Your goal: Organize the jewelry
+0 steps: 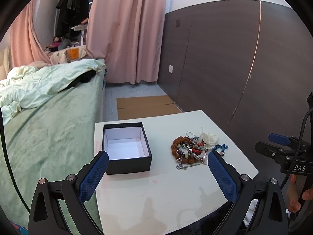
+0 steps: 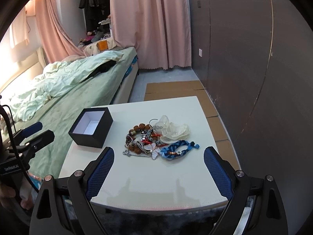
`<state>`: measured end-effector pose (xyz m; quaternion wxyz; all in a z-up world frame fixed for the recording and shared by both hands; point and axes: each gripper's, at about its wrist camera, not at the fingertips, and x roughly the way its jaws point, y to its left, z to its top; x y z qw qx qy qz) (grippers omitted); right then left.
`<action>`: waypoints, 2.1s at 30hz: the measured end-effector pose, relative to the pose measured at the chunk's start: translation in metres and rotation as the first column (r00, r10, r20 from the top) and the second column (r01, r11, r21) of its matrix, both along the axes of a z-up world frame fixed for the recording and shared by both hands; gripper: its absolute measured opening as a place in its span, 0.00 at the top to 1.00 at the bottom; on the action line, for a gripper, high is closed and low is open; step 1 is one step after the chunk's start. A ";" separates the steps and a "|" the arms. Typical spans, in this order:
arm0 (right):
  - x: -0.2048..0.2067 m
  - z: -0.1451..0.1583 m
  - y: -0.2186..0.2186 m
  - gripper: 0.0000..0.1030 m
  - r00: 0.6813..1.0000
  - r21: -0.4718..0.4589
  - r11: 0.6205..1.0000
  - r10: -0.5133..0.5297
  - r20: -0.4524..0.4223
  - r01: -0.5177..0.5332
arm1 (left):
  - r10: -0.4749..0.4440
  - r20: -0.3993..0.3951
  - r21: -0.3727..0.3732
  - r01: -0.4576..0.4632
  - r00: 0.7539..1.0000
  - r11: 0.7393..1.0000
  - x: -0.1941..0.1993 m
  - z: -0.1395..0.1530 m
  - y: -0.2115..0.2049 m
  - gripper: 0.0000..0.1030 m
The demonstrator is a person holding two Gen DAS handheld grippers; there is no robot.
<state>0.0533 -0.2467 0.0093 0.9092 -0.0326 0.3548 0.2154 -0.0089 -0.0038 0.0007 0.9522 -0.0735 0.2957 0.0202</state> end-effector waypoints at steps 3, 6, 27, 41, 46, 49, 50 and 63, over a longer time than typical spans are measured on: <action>0.001 -0.002 0.000 0.09 1.000 -0.011 1.000 -0.016 0.001 0.016 | 0.009 0.006 -0.030 -0.009 1.000 1.000 -0.001 0.001 0.002 0.02; 0.000 0.000 -0.002 0.10 1.000 -0.012 1.000 -0.022 0.014 0.022 | 0.004 0.018 -0.041 -0.004 1.000 0.999 -0.001 0.001 0.002 0.02; 0.003 0.005 -0.014 0.09 0.998 0.025 0.998 -0.051 0.028 0.050 | -0.034 0.040 0.018 0.033 0.999 0.999 0.000 0.002 -0.007 0.02; 0.003 0.005 -0.014 0.09 0.998 0.027 0.998 -0.055 0.018 0.055 | -0.023 0.037 0.024 0.022 0.999 0.999 -0.004 0.003 -0.009 0.02; 0.003 0.005 -0.014 0.09 0.998 0.027 0.998 -0.055 0.017 0.055 | -0.023 0.037 0.029 0.022 0.999 0.999 -0.005 0.003 -0.009 0.02; 0.003 0.005 -0.015 0.09 0.998 0.027 0.998 -0.055 0.017 0.055 | -0.022 0.037 0.028 0.021 0.999 0.999 -0.005 0.003 -0.009 0.02; 0.003 0.004 -0.015 0.09 0.998 0.027 0.998 -0.056 0.016 0.055 | -0.021 0.037 0.028 0.020 0.999 0.999 -0.005 0.004 -0.009 0.02; 0.010 0.001 -0.024 0.09 0.996 0.043 0.996 -0.083 -0.019 0.084 | -0.011 0.028 0.035 0.010 1.000 0.999 0.007 0.003 -0.014 0.02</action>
